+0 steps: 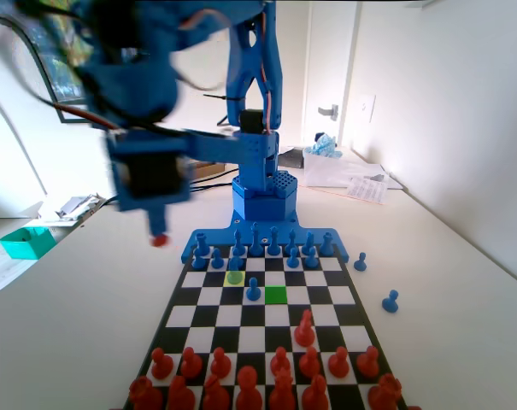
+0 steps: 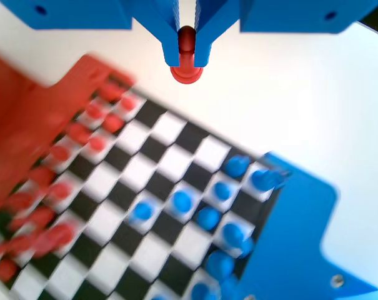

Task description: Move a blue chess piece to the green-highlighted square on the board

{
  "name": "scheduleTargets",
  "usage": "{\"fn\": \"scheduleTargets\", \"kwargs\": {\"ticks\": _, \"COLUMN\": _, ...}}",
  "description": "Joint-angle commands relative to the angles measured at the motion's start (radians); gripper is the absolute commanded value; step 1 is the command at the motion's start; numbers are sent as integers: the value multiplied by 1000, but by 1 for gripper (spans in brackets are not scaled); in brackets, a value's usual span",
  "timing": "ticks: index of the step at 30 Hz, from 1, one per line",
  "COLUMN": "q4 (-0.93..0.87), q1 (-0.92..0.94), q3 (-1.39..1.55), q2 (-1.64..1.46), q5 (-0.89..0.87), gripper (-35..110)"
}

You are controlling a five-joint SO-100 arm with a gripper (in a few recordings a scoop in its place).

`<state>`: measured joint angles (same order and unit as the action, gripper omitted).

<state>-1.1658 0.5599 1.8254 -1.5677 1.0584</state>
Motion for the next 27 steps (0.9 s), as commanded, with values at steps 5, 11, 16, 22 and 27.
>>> {"fn": "scheduleTargets", "kwargs": {"ticks": 5, "q4": 64, "q1": 238, "q3": -124, "q2": 183, "q5": 114, "gripper": 1}}
{"fn": "scheduleTargets", "kwargs": {"ticks": 11, "q4": 160, "q1": 238, "q3": -210, "q2": 391, "q5": 110, "gripper": 1}}
{"fn": "scheduleTargets", "kwargs": {"ticks": 16, "q4": 244, "q1": 215, "q3": -229, "q2": 485, "q5": 101, "gripper": 1}}
{"fn": "scheduleTargets", "kwargs": {"ticks": 22, "q4": 314, "q1": 212, "q3": -221, "q2": 552, "q5": 110, "gripper": 1}}
{"fn": "scheduleTargets", "kwargs": {"ticks": 27, "q4": 351, "q1": 215, "q3": -209, "q2": 581, "q5": 123, "gripper": 1}}
